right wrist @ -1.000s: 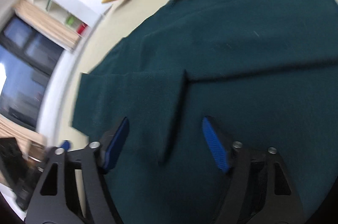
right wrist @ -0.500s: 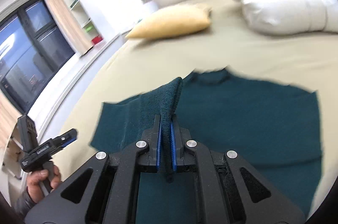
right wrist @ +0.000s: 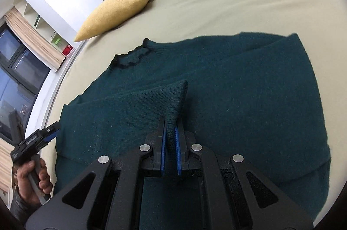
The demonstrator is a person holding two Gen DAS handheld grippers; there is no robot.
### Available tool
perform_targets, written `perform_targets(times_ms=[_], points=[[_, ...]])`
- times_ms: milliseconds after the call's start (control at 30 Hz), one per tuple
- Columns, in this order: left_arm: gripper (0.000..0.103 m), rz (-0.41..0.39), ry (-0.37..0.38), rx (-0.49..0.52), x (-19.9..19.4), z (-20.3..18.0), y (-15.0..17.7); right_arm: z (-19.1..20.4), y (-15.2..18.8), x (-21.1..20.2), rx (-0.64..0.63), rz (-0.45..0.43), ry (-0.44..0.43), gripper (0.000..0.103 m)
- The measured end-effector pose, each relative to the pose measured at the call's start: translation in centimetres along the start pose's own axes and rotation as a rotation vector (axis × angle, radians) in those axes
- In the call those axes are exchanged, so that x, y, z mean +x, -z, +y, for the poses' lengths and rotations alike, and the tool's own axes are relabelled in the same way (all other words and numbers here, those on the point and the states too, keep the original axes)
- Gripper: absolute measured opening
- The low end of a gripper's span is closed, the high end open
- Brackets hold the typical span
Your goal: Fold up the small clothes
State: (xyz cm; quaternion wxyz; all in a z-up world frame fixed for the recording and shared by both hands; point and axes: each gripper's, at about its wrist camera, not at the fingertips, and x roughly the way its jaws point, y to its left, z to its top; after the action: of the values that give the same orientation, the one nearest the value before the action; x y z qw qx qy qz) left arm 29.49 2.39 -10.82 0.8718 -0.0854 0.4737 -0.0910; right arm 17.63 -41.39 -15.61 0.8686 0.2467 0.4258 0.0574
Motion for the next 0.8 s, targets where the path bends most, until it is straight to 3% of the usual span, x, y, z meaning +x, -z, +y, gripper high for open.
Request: perform_targets(times_ms=[133, 233, 400, 467, 533, 600, 733, 800], points=[[0.027, -0.007, -0.024, 0.004, 1.0, 0.2, 0.1, 1.9, 0.2, -0.5, -0.05, -0.02, 0.019, 0.006], [0.018, -0.025, -0.027, 0.013, 0.7, 0.3, 0.5, 2.2, -0.8, -0.6, -0.052, -0.029, 0.018, 0.006], [0.016, -0.038, -0.01, 0.014, 1.4, 1.0, 0.7, 1.1, -0.8, 1.4, -0.028, 0.014, 0.058, 0.006], [0.017, -0.041, 0.008, -0.001, 1.5, 1.3, 0.7, -0.9, -0.3, 2.7, 0.031, 0.019, 0.008, 0.005], [0.017, -0.041, 0.028, -0.012, 1.3, 1.6, 0.6, -1.5, -0.5, 2.3, 0.074, 0.013, -0.025, 0.005], [0.021, -0.046, 0.031, -0.038, 0.2, 2.0, 0.6, -0.8, -0.7, 1.7, 0.052, 0.016, 0.005, 0.01], [0.022, -0.134, 0.008, -0.042, -3.8, 1.7, 1.3, -0.2, -1.0, -0.8, 0.092, -0.025, 0.069, 0.016], [0.022, -0.16, 0.012, -0.001, -5.1, 0.9, 1.8, 0.8, -0.7, -2.8, 0.079, -0.074, 0.037, 0.016]])
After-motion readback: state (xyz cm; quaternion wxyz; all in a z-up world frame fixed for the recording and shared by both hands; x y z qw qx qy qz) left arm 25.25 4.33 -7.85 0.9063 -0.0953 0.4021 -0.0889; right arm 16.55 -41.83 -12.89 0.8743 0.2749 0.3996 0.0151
